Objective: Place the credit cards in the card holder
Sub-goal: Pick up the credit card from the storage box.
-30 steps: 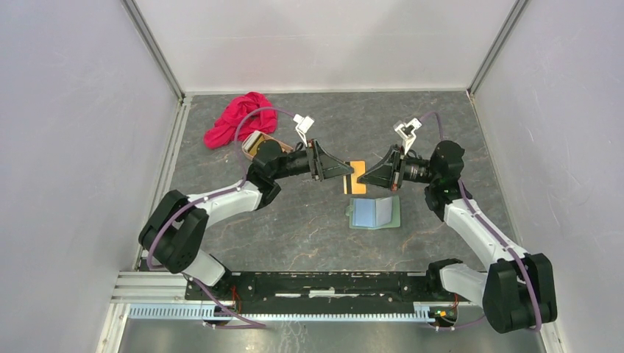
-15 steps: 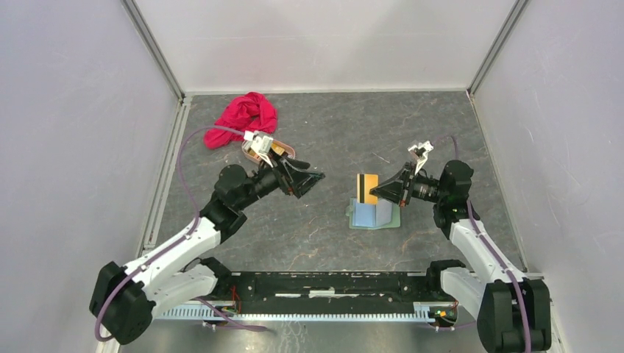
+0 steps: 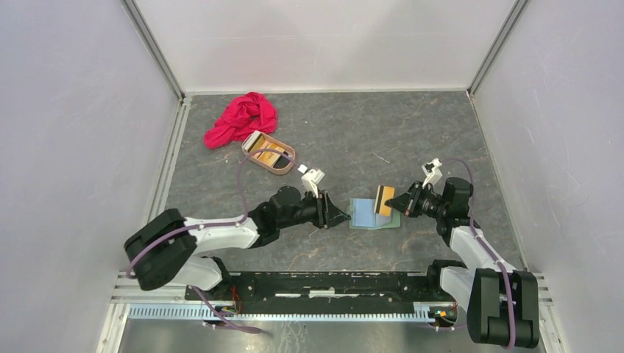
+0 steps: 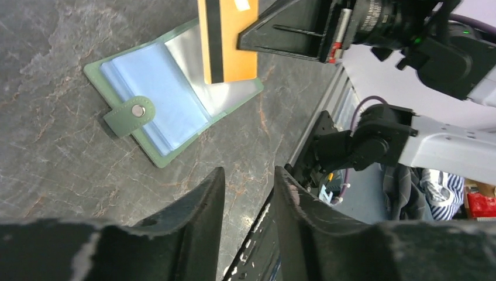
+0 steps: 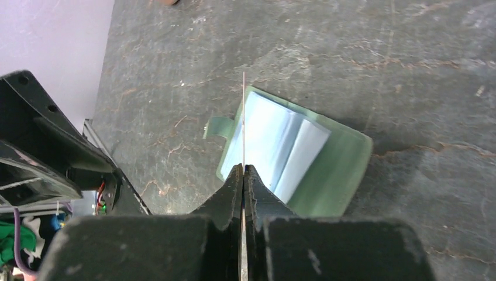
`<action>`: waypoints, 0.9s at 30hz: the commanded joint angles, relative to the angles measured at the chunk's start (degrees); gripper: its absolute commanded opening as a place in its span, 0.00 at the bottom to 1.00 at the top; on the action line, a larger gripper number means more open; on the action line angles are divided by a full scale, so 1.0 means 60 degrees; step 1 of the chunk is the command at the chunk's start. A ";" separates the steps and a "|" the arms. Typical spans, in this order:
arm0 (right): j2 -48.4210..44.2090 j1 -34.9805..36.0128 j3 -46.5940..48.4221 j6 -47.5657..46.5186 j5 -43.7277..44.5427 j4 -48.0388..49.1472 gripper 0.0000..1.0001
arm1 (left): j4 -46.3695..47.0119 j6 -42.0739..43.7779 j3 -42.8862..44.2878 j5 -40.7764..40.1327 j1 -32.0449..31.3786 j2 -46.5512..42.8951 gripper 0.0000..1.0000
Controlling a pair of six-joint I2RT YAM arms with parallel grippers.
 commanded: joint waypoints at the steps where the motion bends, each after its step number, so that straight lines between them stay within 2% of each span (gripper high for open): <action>1: 0.0379 -0.0271 -0.0135 -0.0014 0.0242 -0.0059 0.00 | 0.0720 0.0134 0.0736 -0.0672 -0.0254 0.1050 0.39; 6: 0.1075 -0.0288 0.0157 -0.0824 0.0261 -0.0901 0.00 | 0.0813 0.0465 0.1476 -0.0434 -0.0296 0.2453 0.33; 10: 0.1430 -0.0288 0.0134 -0.1060 0.0372 -0.0900 0.00 | 0.0777 0.0882 0.2288 -0.0188 -0.0320 0.3452 0.31; 16: 0.1383 -0.0288 0.0154 -0.0939 0.0044 -0.0592 0.00 | 0.0403 0.1174 0.3022 -0.0043 -0.0329 0.4740 0.22; 20: 0.1257 -0.0342 0.0211 -0.0634 -0.0414 -0.0240 0.00 | -0.0062 0.1329 0.3043 -0.0435 -0.0334 0.4892 0.18; 27: 0.1228 -0.0394 -0.0390 0.0860 -0.0713 0.1069 0.00 | -0.0659 0.1498 0.2929 -0.1054 -0.0360 0.5045 0.16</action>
